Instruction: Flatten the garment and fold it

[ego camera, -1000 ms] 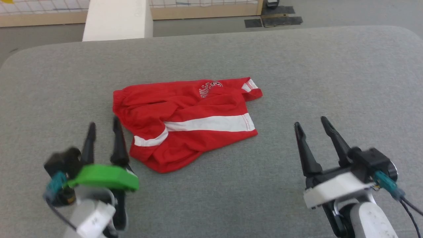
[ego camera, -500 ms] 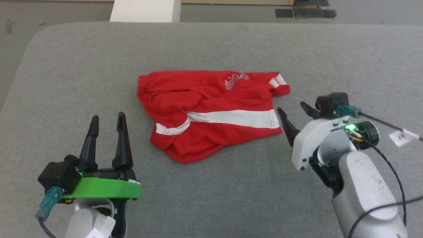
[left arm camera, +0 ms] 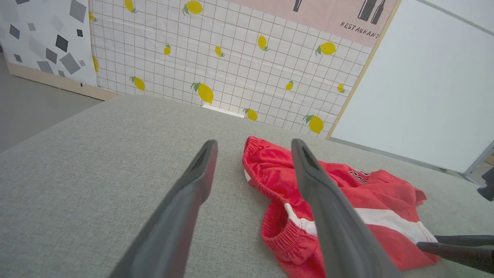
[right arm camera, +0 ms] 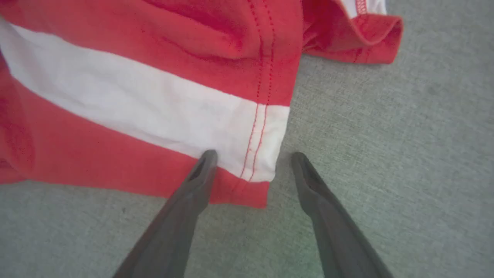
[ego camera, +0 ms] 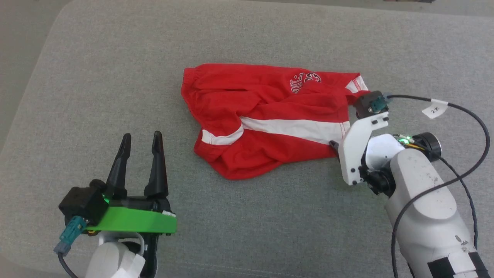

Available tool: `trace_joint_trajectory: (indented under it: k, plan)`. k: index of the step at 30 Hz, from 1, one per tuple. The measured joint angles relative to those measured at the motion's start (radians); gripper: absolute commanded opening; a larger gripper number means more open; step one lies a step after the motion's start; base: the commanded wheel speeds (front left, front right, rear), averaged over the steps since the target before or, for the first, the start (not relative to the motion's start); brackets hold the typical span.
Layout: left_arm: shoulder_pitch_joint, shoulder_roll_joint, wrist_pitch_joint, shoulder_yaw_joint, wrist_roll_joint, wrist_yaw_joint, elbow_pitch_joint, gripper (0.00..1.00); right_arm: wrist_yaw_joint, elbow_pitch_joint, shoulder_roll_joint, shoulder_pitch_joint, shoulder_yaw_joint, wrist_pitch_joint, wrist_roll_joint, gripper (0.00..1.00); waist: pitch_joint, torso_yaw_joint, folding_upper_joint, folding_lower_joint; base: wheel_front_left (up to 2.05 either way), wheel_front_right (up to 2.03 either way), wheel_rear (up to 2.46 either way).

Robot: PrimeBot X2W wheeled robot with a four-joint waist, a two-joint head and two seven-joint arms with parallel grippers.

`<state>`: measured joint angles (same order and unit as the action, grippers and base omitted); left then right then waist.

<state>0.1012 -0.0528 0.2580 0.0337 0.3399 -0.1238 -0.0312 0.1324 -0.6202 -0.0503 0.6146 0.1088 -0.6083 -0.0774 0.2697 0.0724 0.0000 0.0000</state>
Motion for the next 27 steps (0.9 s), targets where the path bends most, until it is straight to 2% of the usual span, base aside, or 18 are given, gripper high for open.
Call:
trace_joint_trajectory:
  k: [1,2,4,7,14,19,22,27]
  plan:
    - [0.000,0.000,0.000,0.000,0.000,0.000,-0.001,1.00,0.000,-0.002,0.000,0.008,0.002,-0.003,0.003,1.00,0.004,0.001,0.0000,0.0000,0.00,0.00,0.00]
    - [0.000,0.000,0.000,0.000,0.000,0.000,-0.002,1.00,0.000,-0.006,0.000,0.014,0.002,-0.006,0.004,0.59,0.008,0.002,0.0000,0.0000,0.00,0.00,0.00]
    - [0.001,0.000,0.000,0.001,0.000,0.000,-0.005,1.00,0.000,-0.009,0.000,0.023,0.007,-0.008,0.004,0.00,0.014,0.003,0.0000,0.0000,0.00,0.00,0.00]
    - [0.002,0.000,0.000,-0.001,0.000,0.000,-0.009,1.00,0.000,-0.001,0.000,0.026,0.006,0.007,0.001,0.00,0.019,0.002,0.0000,0.0000,0.00,0.00,0.00]
    - [0.000,0.000,0.000,-0.006,0.004,0.000,0.005,1.00,0.000,0.084,0.001,-0.044,-0.058,0.239,-0.039,0.00,-0.004,-0.012,0.0000,0.0000,0.00,0.00,0.00]
    - [-0.011,0.000,0.000,0.010,0.004,0.000,0.025,1.00,0.000,0.171,0.001,-0.178,-0.142,0.362,-0.057,0.00,-0.044,-0.028,0.0000,0.0000,0.00,0.00,0.00]
    - [-0.029,0.000,0.000,0.031,0.000,0.000,0.038,1.00,0.000,0.233,0.001,-0.272,-0.199,0.392,-0.048,0.00,-0.073,-0.039,0.0000,0.0000,0.00,0.00,0.00]
    - [-0.045,0.000,0.000,0.090,-0.008,0.000,0.080,1.00,0.000,0.331,0.001,-0.428,-0.275,0.383,-0.045,0.00,-0.124,-0.061,0.0000,0.0000,0.00,0.00,0.00]
